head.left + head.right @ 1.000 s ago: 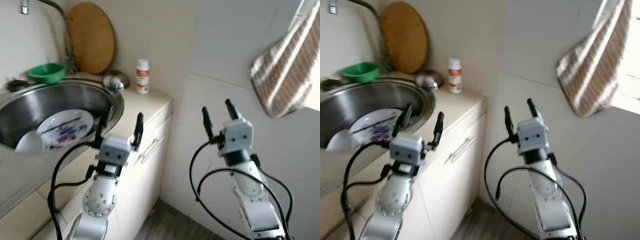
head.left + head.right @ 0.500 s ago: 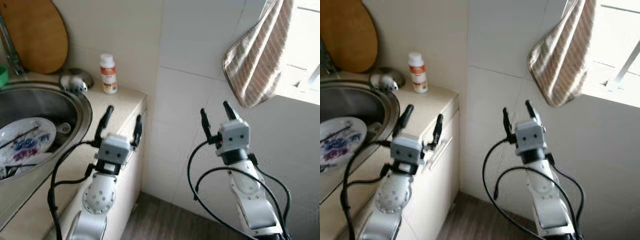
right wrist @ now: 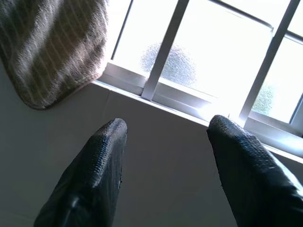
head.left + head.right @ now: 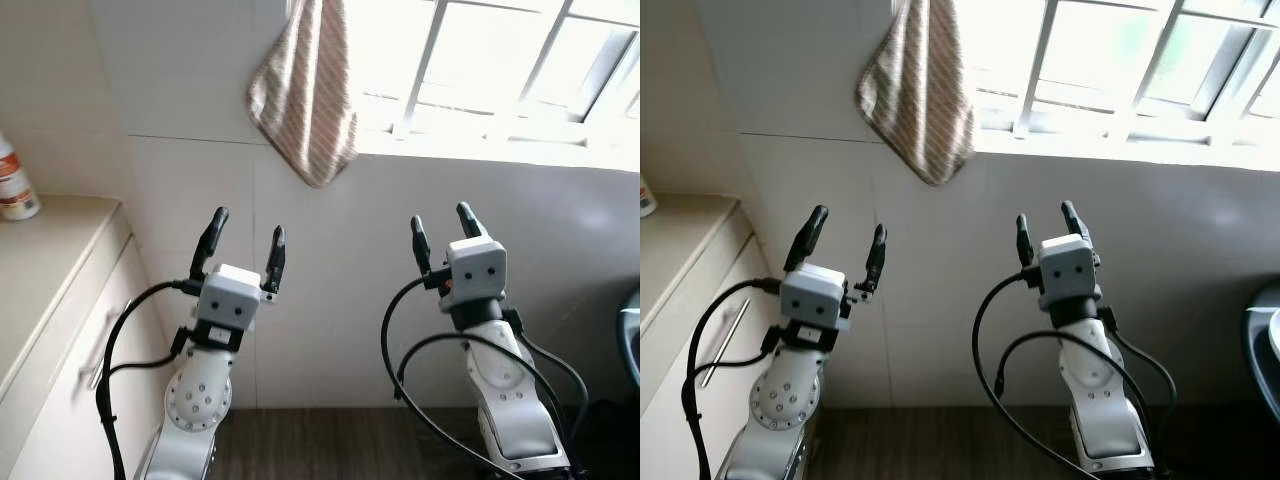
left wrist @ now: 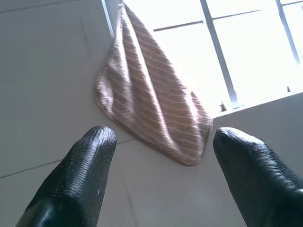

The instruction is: Kitchen organization

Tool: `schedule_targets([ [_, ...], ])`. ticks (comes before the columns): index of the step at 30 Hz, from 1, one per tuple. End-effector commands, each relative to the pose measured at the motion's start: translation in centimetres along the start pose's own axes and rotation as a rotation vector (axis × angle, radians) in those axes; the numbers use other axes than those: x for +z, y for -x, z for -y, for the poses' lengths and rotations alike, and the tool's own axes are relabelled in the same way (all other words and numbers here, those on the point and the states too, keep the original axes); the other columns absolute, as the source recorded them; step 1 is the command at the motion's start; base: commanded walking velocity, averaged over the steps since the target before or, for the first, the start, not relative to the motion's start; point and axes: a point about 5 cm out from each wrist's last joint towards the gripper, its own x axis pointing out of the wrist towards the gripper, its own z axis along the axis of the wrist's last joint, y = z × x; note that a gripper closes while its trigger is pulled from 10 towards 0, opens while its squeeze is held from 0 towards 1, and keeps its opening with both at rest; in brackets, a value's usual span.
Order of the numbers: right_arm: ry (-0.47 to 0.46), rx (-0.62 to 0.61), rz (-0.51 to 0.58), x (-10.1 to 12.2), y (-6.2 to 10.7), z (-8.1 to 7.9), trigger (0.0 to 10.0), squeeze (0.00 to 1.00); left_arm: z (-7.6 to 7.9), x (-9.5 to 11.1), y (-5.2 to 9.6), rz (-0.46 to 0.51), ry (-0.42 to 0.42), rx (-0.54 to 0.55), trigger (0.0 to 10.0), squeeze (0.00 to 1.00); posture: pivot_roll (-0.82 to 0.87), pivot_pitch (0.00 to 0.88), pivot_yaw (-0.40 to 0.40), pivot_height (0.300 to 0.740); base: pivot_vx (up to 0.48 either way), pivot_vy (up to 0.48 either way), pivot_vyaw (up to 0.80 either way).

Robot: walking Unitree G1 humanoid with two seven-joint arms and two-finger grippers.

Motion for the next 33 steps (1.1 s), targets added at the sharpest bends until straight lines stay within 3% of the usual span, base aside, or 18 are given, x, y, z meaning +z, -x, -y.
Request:
schedule_targets([
  [1, 0.024, -0.015, -0.022, -0.4, 0.3, 0.5, 10.0, 0.0, 0.5, 0.0, -0.1, -0.003, 0.013, -0.023, 10.0, 0.0, 0.05, 0.0, -0.031, 0.74, 0.0, 0.0, -0.8],
  [9, 0.026, -0.009, -0.074, -1.6, 1.3, 0.0, 10.0, 0.0, 1.0, -0.3, 0.0, 0.002, 0.002, -0.069, 10.0, 0.0, 0.15, 0.0, -0.04, 0.74, 0.0, 0.0, -0.8],
  [13, 0.017, 0.013, -0.076, -1.7, 0.8, -0.3, 10.0, 0.0, 0.5, -0.2, -0.7, 0.014, -0.019, -0.065, 10.0, 0.0, 0.17, 0.0, -0.064, 0.74, 0.0, 0.0, -0.8],
  [21, 0.063, 0.054, -0.058, -1.2, 0.0, -0.6, 10.0, 0.0, 0.4, -0.7, 0.3, -0.032, -0.011, -0.025, 10.0, 0.0, 0.08, 0.0, -0.071, 0.74, 0.0, 0.0, -0.17],
  [27, 0.067, 0.029, -0.078, -1.4, 0.2, -0.1, 10.0, 0.0, 1.2, -1.0, 0.2, -0.045, 0.005, -0.063, 10.0, 0.0, 0.04, 0.0, -0.053, 0.74, 0.0, 0.0, 0.0],
  [33, 0.069, -0.014, -0.118, -1.9, 0.5, 0.8, 10.0, 0.0, 1.3, -1.3, -0.3, -0.051, 0.005, -0.073, 10.0, 0.0, 0.02, 0.0, -0.04, 0.74, 0.0, -0.095, -0.8],
])
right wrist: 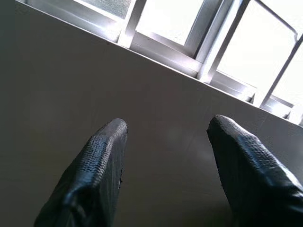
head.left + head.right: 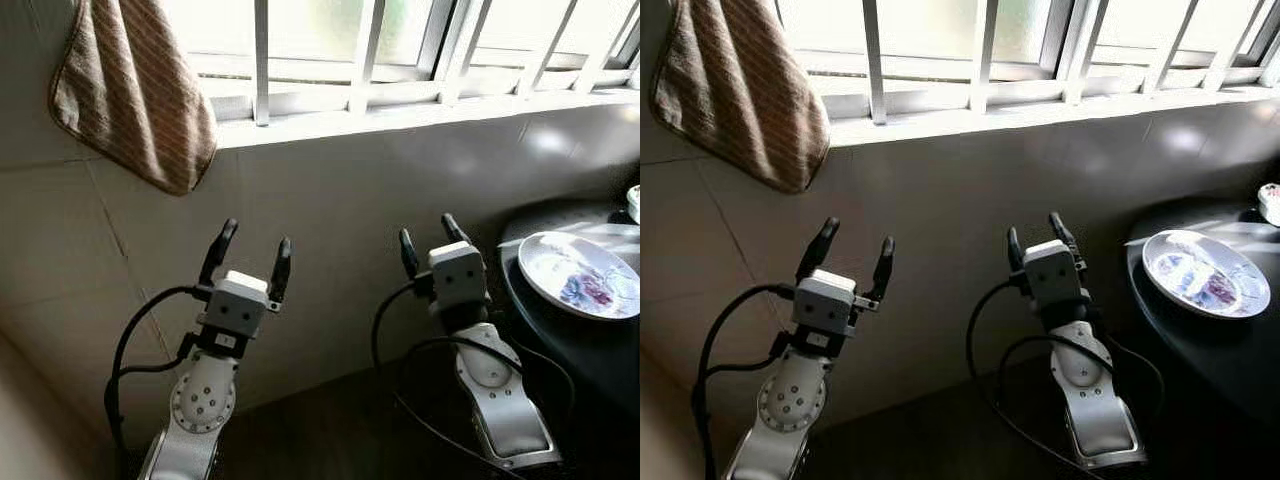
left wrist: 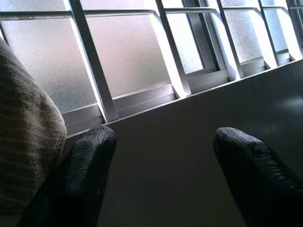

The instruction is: Kitchen organization

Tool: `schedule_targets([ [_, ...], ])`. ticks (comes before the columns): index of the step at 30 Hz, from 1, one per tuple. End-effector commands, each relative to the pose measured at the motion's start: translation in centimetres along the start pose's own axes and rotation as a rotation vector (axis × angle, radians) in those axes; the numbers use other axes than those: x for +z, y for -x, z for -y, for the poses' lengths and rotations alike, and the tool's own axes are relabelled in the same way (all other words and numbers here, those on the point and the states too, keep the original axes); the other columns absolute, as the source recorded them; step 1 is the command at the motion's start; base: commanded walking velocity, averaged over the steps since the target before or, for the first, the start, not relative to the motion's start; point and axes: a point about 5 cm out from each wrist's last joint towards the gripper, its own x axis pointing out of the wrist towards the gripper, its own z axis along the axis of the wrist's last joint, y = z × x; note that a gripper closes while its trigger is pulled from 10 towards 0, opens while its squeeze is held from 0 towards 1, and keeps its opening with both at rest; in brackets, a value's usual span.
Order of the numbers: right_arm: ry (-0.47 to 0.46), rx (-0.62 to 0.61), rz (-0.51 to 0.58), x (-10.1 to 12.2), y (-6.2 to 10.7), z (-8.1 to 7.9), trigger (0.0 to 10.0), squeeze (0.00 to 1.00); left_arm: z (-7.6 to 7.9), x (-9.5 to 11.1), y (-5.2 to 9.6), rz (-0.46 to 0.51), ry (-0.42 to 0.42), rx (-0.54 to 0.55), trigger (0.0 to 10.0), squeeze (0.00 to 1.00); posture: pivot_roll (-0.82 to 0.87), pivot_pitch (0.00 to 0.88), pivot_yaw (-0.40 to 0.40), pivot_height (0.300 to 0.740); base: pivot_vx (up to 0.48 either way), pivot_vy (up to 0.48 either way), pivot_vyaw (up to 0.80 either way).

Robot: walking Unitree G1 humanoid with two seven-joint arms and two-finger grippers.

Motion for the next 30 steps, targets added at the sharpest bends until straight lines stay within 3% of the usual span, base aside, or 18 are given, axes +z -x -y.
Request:
schedule_targets([
  [1, 0.021, -0.027, -0.003, 0.0, 0.1, 0.8, 10.0, 0.0, 0.5, 0.0, -0.2, -0.005, 0.005, -0.029, 10.0, 0.0, 0.02, 0.0, -0.04, 0.74, 0.0, -0.48, -0.8],
  [4, 0.024, -0.011, 0.004, 0.1, -0.1, 0.6, 10.0, 0.0, 0.6, -0.1, -0.3, -0.01, 0.0, -0.035, 10.0, 0.0, 0.02, 0.0, -0.04, 0.74, 0.0, -0.477, -0.8],
  [9, 0.033, 0.052, -0.003, 0.0, 0.0, -1.0, 10.0, 0.0, 0.5, -0.1, -0.2, -0.016, -0.003, -0.028, 10.0, 0.0, 0.04, 0.0, -0.047, 0.74, 0.0, -0.48, 0.0],
  [19, 0.044, 0.06, -0.013, 0.0, -0.2, -1.3, 10.0, 0.0, 0.1, -0.2, 0.0, -0.027, -0.009, -0.021, 10.0, 0.0, 0.05, 0.0, -0.045, 0.74, 0.0, -0.479, 0.0],
  [25, 0.092, 0.061, -0.043, -0.5, -0.2, -1.4, 10.0, 0.0, 0.2, -0.2, 0.0, -0.03, -0.005, -0.021, 10.0, 0.0, 0.04, 0.0, -0.044, 0.74, 0.0, -0.479, 0.73],
  [30, -0.004, 0.044, -0.083, -0.9, -0.4, -1.0, 10.0, 0.0, 0.2, -0.4, -0.1, -0.038, 0.003, -0.016, 10.0, 0.0, 0.04, 0.0, -0.045, 0.74, 0.0, -0.283, 0.48],
])
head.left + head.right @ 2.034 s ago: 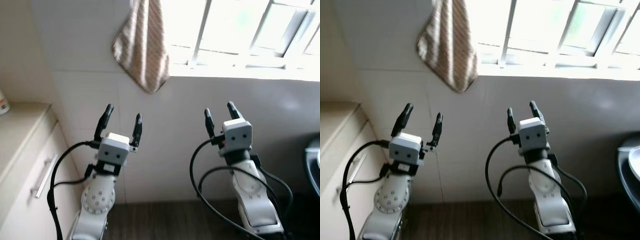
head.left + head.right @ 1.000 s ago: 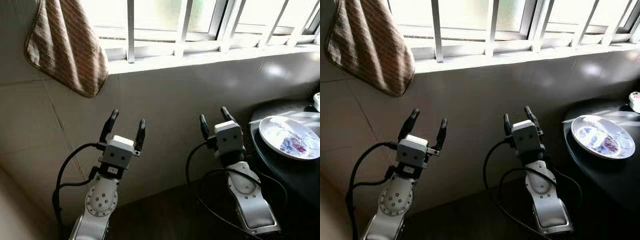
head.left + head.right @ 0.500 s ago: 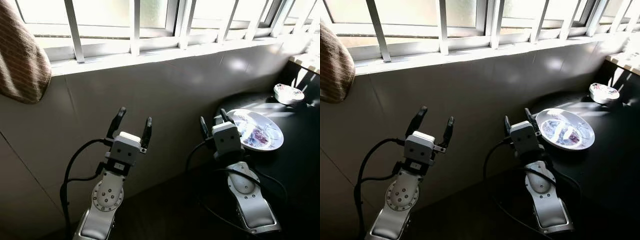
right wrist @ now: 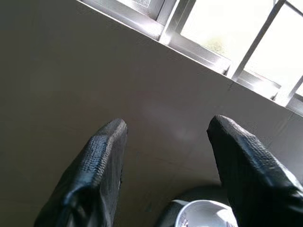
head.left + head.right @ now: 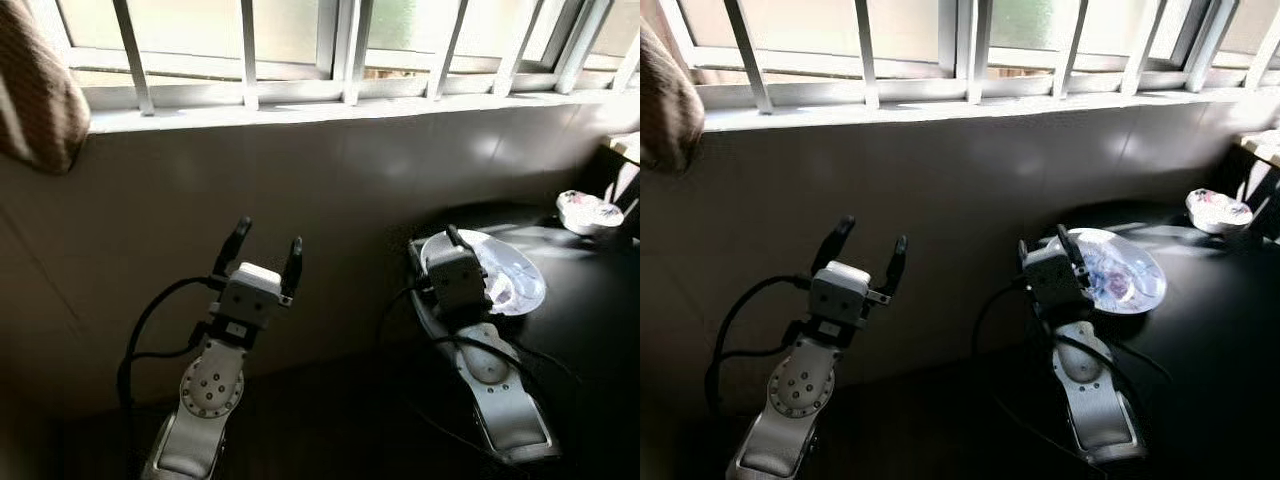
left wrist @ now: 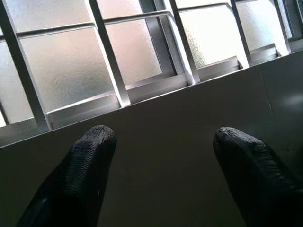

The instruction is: Kitchen organization

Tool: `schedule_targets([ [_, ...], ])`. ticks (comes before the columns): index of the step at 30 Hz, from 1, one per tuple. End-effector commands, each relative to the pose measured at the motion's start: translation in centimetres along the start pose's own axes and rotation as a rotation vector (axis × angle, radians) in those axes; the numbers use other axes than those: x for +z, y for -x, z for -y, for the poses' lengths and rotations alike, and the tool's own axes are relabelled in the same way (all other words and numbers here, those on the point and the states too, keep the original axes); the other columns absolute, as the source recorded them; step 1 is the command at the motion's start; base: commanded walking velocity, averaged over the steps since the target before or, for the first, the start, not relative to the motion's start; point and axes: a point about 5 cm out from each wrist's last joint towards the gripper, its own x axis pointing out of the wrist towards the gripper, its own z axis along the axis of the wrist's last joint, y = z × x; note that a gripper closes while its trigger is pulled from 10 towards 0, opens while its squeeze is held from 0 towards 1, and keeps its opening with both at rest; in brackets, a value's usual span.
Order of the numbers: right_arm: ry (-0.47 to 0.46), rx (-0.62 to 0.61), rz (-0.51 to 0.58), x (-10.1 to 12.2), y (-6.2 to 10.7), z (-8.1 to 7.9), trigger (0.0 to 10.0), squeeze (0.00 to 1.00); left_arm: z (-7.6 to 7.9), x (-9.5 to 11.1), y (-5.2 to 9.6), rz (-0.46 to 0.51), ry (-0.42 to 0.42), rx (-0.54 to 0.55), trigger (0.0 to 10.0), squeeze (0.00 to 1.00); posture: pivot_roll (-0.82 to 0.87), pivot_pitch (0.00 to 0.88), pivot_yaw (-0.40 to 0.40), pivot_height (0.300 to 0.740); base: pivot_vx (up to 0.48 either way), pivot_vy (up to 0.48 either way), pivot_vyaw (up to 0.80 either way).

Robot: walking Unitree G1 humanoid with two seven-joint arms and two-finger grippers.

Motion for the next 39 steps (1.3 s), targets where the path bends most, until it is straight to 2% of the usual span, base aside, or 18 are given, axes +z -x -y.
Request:
schedule_targets([
  [1, 0.003, -0.03, -0.046, -0.9, 0.3, 1.4, 10.0, 0.0, 0.9, 0.5, -0.5, 0.021, 0.028, -0.02, 10.0, 0.0, 0.04, 0.0, -0.045, 0.74, 0.0, 0.0, 0.0],
  [8, 0.066, 0.005, -0.06, -1.1, 0.4, 1.0, 10.0, 0.0, 0.9, 0.2, -0.5, -0.001, 0.037, -0.021, 10.0, 0.0, 0.04, 0.0, -0.047, 0.74, 0.102, 0.0, 0.3],
  [12, 0.002, -0.01, -0.076, -1.4, 0.4, 1.1, 10.0, 0.0, 0.9, 0.1, -0.4, -0.008, 0.045, -0.011, 10.0, 0.0, 0.04, 0.0, -0.049, 0.74, 0.48, 0.0, 0.6],
  [19, 0.045, 0.018, -0.084, -1.6, 0.5, 1.0, 10.0, 0.0, 0.9, 0.1, -0.5, -0.013, 0.05, -0.006, 10.0, 0.0, 0.03, 0.0, -0.05, 0.74, 0.476, 0.0, 0.0],
  [23, 0.059, 0.025, -0.09, -1.7, 0.5, 0.9, 10.0, 0.0, 0.9, 0.1, -0.5, -0.011, 0.053, -0.006, 10.0, 0.0, 0.03, 0.0, -0.05, 0.74, 0.472, 0.0, 0.8],
  [29, 0.004, 0.015, -0.12, -2.2, 0.6, 1.1, 10.0, 0.0, 1.0, 0.1, -0.4, -0.007, 0.057, -0.008, 10.0, 0.0, 0.03, 0.0, -0.049, 0.74, 0.0, 0.0, 0.4],
  [35, -0.016, 0.059, -0.157, -2.7, 0.7, 0.7, 10.0, 0.0, 1.1, 0.1, -0.4, -0.01, 0.059, -0.016, 10.0, 0.0, 0.03, 0.0, -0.049, 0.74, 0.0, 0.0, 0.0],
  [39, -0.064, 0.097, -0.224, -3.6, 1.0, 0.2, 10.0, 0.0, 1.1, 0.0, -0.5, -0.015, 0.056, -0.02, 10.0, 0.0, 0.03, 0.0, -0.049, 0.74, 0.0, 0.0, 0.0],
])
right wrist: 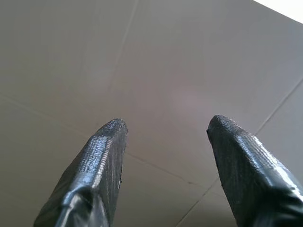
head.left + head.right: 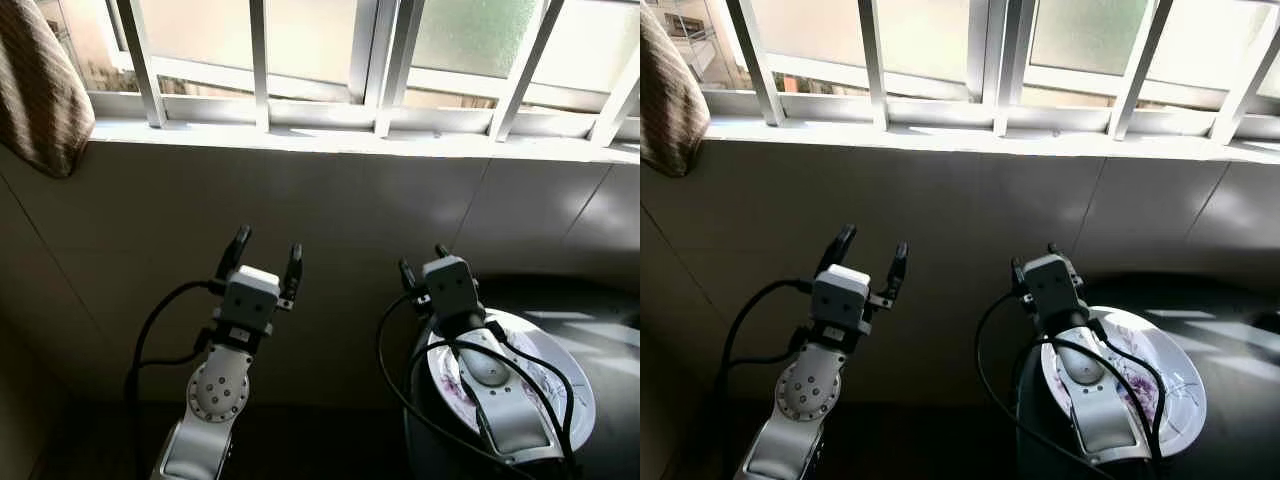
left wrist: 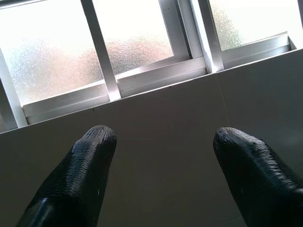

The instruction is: Kitchen organization

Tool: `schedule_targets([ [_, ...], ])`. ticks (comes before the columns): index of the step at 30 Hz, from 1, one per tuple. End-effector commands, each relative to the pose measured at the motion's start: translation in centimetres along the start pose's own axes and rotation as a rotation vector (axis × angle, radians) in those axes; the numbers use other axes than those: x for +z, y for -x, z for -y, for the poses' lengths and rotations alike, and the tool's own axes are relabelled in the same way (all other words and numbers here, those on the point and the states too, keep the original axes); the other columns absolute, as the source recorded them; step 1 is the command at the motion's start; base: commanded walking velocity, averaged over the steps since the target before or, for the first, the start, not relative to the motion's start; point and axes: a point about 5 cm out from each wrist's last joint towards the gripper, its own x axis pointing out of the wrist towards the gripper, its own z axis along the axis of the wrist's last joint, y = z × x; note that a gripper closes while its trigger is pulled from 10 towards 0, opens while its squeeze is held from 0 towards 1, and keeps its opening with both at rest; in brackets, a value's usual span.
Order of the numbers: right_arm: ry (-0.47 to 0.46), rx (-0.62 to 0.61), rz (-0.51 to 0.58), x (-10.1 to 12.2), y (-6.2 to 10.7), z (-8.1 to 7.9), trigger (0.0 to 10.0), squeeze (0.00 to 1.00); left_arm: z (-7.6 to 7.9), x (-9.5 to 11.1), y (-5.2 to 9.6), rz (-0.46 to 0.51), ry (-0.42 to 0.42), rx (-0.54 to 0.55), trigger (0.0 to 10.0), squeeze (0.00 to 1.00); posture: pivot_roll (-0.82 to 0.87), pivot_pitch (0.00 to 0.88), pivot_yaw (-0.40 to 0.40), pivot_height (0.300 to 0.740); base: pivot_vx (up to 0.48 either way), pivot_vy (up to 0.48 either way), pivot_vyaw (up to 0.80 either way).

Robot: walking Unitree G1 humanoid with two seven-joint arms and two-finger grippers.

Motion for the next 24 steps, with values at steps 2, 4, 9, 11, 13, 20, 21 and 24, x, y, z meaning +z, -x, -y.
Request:
schedule_targets([
  [2, -0.019, 0.021, -0.084, -1.2, 0.1, -0.2, 10.0, 0.0, -0.1, 0.0, 0.0, -0.004, -0.008, -0.004, 10.0, 0.0, 0.03, 0.0, -0.049, 0.74, 0.0, 0.0, 0.0],
  [4, -0.019, 0.009, -0.171, -2.2, 0.2, 0.0, 10.0, 0.0, -0.1, -0.1, 0.0, -0.009, -0.009, -0.005, 10.0, 0.0, 0.03, 0.0, -0.051, 0.74, 0.0, 0.0, 0.0],
  [9, -0.061, -0.049, -0.354, -4.6, 0.7, 0.6, 10.0, 0.0, 0.0, -0.4, 0.1, -0.02, -0.011, -0.01, 10.0, 0.0, 0.03, 0.0, -0.051, 0.74, 0.0, 0.0, 0.0],
  [11, -0.074, -0.05, -0.388, -4.9, 0.8, 0.6, 10.0, 0.0, 0.0, -0.4, 0.1, -0.022, -0.01, -0.009, 10.0, 0.0, 0.03, 0.0, -0.05, 0.74, 0.0, 0.0, 0.0],
  [13, -0.117, -0.034, -0.403, -5.0, 0.8, 0.3, 10.0, 0.0, 0.0, -0.5, 0.0, -0.024, -0.009, -0.01, 10.0, 0.0, 0.03, 0.0, -0.049, 0.74, 0.0, 0.0, 0.0],
  [20, -0.167, -0.005, -0.381, -4.2, 0.5, -0.3, 10.0, 0.0, 0.0, -0.6, 0.1, -0.027, -0.012, -0.014, 10.0, 0.0, 0.03, 0.0, -0.047, 0.74, 0.0, 0.0, 0.0],
  [21, -0.164, -0.011, -0.363, -4.0, 0.4, -0.2, 10.0, 0.0, -0.1, -0.6, 0.0, -0.027, -0.011, -0.012, 10.0, 0.0, 0.03, 0.0, -0.047, 0.74, 0.0, 0.0, 0.0],
  [24, -0.225, -0.044, -0.294, -2.9, 0.0, 0.3, 10.0, 0.0, -0.3, -0.5, 0.0, -0.019, 0.017, 0.002, 10.0, 0.0, 0.03, 0.0, -0.046, 0.74, 0.0, 0.0, 0.0],
])
